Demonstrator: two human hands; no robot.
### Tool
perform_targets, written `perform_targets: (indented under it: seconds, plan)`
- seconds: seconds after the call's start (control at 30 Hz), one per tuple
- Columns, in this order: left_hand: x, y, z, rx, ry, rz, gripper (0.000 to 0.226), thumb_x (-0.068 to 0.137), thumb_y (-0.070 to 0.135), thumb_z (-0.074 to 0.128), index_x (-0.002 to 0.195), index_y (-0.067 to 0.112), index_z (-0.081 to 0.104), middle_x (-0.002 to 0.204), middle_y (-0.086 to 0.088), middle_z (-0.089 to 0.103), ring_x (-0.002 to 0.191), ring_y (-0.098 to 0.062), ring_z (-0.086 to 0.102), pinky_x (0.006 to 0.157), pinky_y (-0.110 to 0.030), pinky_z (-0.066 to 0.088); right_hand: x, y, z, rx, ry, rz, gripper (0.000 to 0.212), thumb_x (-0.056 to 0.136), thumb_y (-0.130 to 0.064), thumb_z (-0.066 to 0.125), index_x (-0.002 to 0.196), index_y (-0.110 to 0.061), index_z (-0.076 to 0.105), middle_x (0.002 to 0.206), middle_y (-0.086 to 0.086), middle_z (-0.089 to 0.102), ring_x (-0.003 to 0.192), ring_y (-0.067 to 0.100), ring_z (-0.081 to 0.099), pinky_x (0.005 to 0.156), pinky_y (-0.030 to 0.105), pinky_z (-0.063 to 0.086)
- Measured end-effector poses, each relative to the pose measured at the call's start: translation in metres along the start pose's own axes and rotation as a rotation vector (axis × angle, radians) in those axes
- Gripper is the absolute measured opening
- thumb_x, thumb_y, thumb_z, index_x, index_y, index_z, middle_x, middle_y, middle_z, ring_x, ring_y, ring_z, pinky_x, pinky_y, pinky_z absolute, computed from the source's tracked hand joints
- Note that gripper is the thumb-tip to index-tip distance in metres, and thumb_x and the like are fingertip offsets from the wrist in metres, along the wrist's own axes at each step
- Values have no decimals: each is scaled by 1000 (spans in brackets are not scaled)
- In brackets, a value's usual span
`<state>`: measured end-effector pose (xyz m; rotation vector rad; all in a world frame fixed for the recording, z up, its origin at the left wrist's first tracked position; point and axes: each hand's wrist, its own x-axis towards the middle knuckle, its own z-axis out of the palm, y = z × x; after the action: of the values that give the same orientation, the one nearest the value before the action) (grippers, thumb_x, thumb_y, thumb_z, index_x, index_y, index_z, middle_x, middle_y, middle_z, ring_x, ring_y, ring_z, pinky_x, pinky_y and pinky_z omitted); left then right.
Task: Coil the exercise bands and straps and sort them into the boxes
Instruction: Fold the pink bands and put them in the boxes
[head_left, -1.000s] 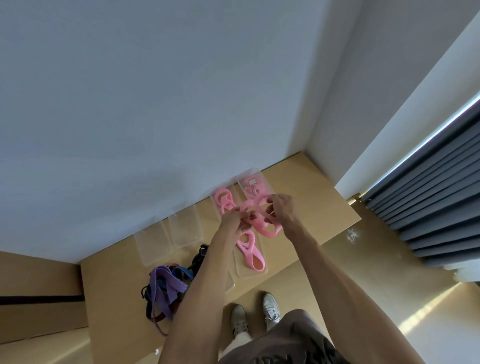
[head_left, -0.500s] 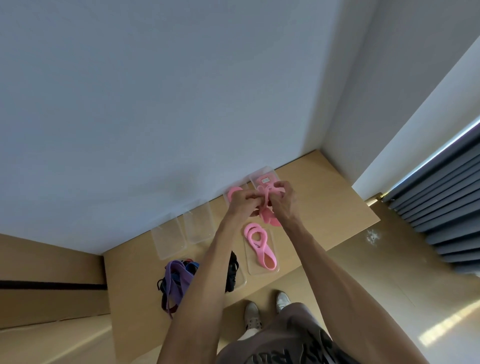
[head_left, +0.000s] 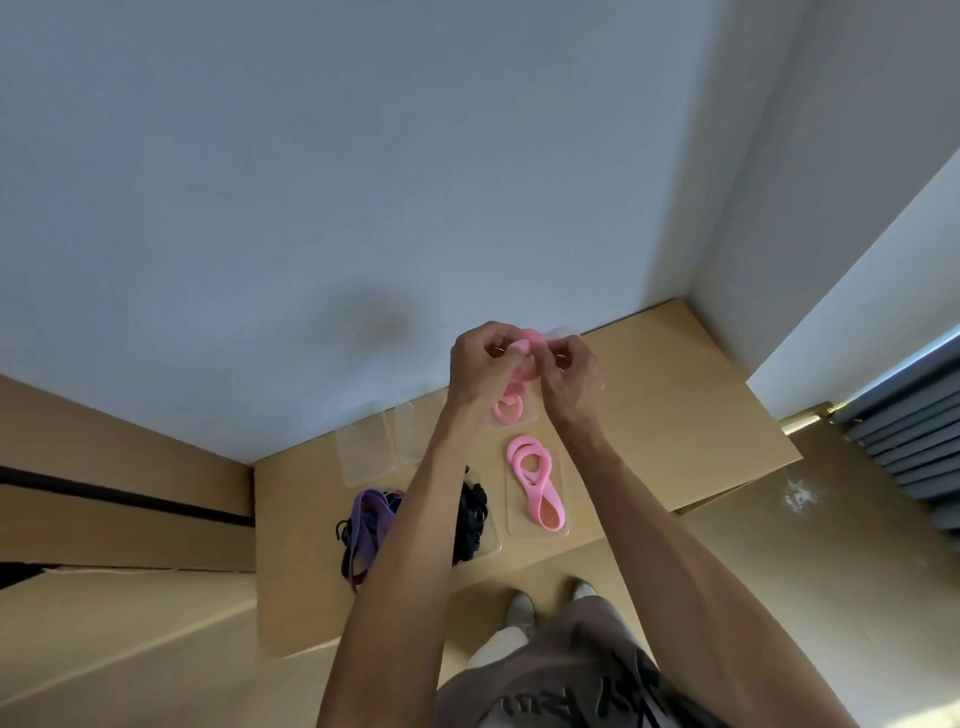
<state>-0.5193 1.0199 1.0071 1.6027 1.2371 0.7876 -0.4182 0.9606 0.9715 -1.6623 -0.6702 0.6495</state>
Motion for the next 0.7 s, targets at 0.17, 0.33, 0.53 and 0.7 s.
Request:
perform_targets:
  seconds: [0.17, 0.33, 0.53, 0.7]
  plan:
    - [3, 12, 4, -232, 158, -129, 14, 77, 3, 69, 79, 15, 75, 79, 7, 72, 82, -20, 70, 71, -36, 59, -6, 2, -8, 116, 40, 0, 27, 98, -19, 59, 79, 0, 52, 70, 4, 57, 59, 8, 51, 56, 20, 41]
    - [14, 20, -4, -629, 221, -246, 22, 83, -5, 63, 83, 13, 75, 74, 3, 66, 60, -13, 56, 61, -30, 49, -2, 30, -25, 384, -138, 323, 18, 98, -12, 57, 90, 4, 58, 90, 18, 72, 82, 28, 72, 73, 37, 60]
    - [22, 17, -1, -608, -85, -303, 16, 79, 2, 71, 89, 11, 79, 83, -4, 68, 62, -15, 55, 55, -24, 47, 0, 36, -20, 39, -269, 384, 31, 86, -5, 59, 117, -4, 57, 119, 11, 64, 102, 25, 60, 81, 37, 50]
    - [35, 8, -4, -636, -288, -305, 17, 75, 8, 78, 92, 10, 79, 84, -5, 68, 61, -16, 58, 59, -26, 50, 13, 9, -13, 168, -448, 217, 59, 63, -5, 51, 120, -17, 62, 113, 8, 72, 98, 16, 67, 78, 31, 52]
